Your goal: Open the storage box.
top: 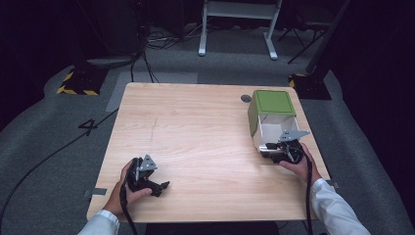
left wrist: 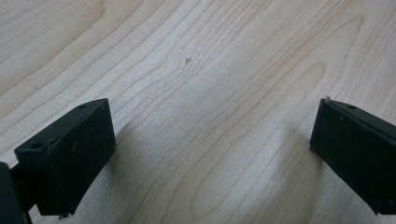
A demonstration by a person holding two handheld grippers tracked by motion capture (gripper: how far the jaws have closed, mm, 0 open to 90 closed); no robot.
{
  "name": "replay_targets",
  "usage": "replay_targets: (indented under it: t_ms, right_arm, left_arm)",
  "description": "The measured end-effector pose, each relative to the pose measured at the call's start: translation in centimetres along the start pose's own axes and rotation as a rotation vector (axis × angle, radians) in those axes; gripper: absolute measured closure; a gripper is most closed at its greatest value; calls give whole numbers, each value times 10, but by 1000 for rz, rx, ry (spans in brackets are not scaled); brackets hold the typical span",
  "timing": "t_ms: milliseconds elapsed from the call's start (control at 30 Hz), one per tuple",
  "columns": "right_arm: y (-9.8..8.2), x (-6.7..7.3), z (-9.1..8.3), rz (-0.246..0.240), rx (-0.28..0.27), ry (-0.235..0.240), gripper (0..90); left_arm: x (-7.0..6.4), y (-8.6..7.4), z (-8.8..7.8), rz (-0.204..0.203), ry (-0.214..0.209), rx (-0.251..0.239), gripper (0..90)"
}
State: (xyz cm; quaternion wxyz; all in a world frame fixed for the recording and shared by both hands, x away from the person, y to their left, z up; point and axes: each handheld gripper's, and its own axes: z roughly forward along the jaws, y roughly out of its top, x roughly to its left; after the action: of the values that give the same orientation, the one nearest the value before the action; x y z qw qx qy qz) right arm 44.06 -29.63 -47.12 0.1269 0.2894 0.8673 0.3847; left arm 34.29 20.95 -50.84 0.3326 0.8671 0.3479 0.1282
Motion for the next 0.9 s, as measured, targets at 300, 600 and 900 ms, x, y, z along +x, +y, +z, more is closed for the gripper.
replay_targets:
  t_ms: [300, 600, 900]
  right_arm:
    - [-4, 5, -4, 7, -6, 9, 529]
    - [-6, 10, -5, 2, -2, 12, 533]
    - [-9, 15, -9, -4, -1, 18, 535]
  left_arm:
    - [0, 0, 0, 0, 1, -1, 4]
    - [0, 0, 0, -3, 3, -1, 4]
    - [-1, 0, 0, -5, 3, -1, 5]
